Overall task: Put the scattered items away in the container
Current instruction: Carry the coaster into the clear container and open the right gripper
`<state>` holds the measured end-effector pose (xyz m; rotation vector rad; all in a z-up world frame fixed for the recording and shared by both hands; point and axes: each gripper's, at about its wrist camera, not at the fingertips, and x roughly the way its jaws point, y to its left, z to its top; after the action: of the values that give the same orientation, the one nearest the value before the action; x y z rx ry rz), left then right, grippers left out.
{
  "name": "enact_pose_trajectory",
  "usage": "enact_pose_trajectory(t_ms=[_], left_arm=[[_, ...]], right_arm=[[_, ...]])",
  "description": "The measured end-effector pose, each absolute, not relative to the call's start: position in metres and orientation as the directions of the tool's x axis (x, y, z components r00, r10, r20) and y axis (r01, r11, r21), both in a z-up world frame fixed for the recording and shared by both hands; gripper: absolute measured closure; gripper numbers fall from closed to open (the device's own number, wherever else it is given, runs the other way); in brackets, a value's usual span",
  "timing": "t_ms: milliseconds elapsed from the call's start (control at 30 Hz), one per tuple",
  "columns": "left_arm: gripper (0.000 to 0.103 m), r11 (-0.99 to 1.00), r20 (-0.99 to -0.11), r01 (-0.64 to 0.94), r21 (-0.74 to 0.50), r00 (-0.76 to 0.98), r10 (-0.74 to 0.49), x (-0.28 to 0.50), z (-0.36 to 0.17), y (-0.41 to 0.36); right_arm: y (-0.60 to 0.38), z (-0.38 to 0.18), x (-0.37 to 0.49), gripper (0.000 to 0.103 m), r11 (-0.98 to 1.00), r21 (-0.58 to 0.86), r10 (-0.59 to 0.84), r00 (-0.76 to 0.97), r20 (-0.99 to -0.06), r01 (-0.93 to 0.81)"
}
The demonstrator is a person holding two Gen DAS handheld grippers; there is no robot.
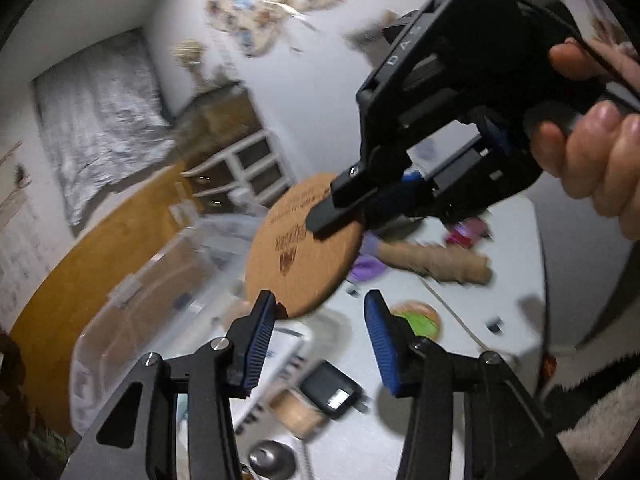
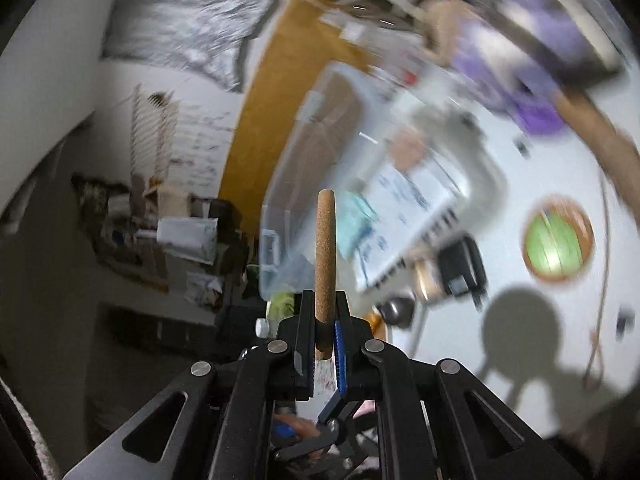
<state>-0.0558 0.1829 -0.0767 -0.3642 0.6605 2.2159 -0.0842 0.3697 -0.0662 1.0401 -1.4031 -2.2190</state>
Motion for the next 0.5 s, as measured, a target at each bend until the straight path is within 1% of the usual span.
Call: enact_pose_trajectory(t_ms=[67,133,200,233,267,367,400,500], left_arm=[[0.057,-0.617,-0.432,-0.728,0.3,-0.68,0.592,-0.071,-0.065,0.172],[0.052,-0.668,-0.421,-0.698,0.258,-0.704,0.572,-0.086,-0.056,0.161],[0.035,-0.717,-0.414,-0.662,0.221,-0.729,0.546,-0.101,-0.051,0.15],[0.033,-0.741,-0.41,-0.639,0.205,-0.744,0.528,-0.107,-0.05,0.144],[0.029,-0.765,-0.412,-0.615,0.192,-0.758,0.506,-0.114,-0.051,0.139],[0.014,-0.835,-0.423,-0.528,0.157,-0.8,0.426,-0.133,-0.055,0.123],[0.012,-0.853,-0.424,-0.502,0.146,-0.81,0.404,-0.139,-0.056,0.118],[0.011,-0.896,-0.451,-0.429,0.111,-0.826,0.34,-0.156,-0.066,0.104]], right_arm=[[0.371,-0.041,-0.108,0.093,-0.536,0.842,-0.595,-0.68,-0.429,-0.062],[0.372,-0.019,-0.133,0.093,-0.617,0.787,-0.575,-0.671,-0.469,-0.021],[0.37,-0.001,-0.167,0.093,-0.705,0.709,-0.549,-0.642,-0.535,0.012],[0.369,0.003,-0.184,0.093,-0.743,0.669,-0.536,-0.622,-0.571,0.026],[0.365,0.005,-0.207,0.093,-0.793,0.608,-0.512,-0.588,-0.626,0.042],[0.352,-0.002,-0.26,0.093,-0.89,0.45,-0.426,-0.499,-0.755,0.079],[0.347,-0.008,-0.274,0.093,-0.914,0.393,-0.39,-0.475,-0.789,0.098],[0.324,-0.033,-0.319,0.093,-0.965,0.189,-0.246,-0.385,-0.89,0.18]])
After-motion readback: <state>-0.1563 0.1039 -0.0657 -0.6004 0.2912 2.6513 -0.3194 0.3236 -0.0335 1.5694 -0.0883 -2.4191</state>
